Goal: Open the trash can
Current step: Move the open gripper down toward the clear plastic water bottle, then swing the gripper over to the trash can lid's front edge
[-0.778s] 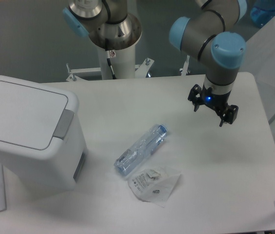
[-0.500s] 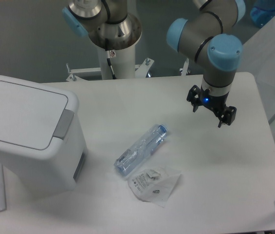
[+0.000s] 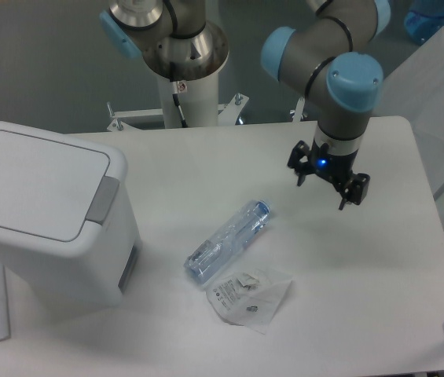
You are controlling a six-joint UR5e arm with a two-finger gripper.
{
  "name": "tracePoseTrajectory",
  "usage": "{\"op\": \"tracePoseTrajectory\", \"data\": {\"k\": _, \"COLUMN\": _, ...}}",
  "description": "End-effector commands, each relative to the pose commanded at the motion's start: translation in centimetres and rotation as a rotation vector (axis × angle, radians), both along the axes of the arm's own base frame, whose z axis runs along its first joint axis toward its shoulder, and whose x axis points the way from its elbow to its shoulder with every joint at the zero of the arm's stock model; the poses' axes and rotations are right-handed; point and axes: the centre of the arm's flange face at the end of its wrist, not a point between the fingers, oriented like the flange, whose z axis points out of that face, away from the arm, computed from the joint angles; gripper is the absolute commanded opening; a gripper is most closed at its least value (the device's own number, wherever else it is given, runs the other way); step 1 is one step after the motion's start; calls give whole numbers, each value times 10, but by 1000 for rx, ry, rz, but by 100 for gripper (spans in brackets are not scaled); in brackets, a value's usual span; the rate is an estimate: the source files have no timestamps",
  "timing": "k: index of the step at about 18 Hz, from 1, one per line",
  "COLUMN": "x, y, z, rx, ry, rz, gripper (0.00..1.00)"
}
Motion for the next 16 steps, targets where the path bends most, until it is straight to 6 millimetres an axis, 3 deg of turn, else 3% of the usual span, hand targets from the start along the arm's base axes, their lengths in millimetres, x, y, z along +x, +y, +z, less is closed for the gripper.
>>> {"op": "tracePoseTrajectory", "data": {"k": 3, "x": 7, "y": 16, "z": 13, "rx": 33, "ry": -22, "rz": 71, "gripper": 100}}
{"op": "tracePoseTrajectory", "data": {"k": 5, "x": 27, "y": 38, "z": 21, "rx": 67, "ry": -45, "rz": 69, "gripper": 100}}
{"op": "tracePoseTrajectory", "data": {"k": 7, "x": 36, "y": 47, "z": 49, "rx": 124, "ry": -62, "rz": 141, "gripper": 100}}
{"op": "tracePoseTrajectory", "data": {"k": 12, "x": 64, "y": 101, "z": 120, "rx": 270, "ry": -110, "rz": 196, "gripper": 100}}
{"op": "tracePoseTrajectory", "data": {"k": 16, "x": 101, "y": 129, "z": 145, "rx": 311, "ry": -152, "rz": 197, "gripper": 100}}
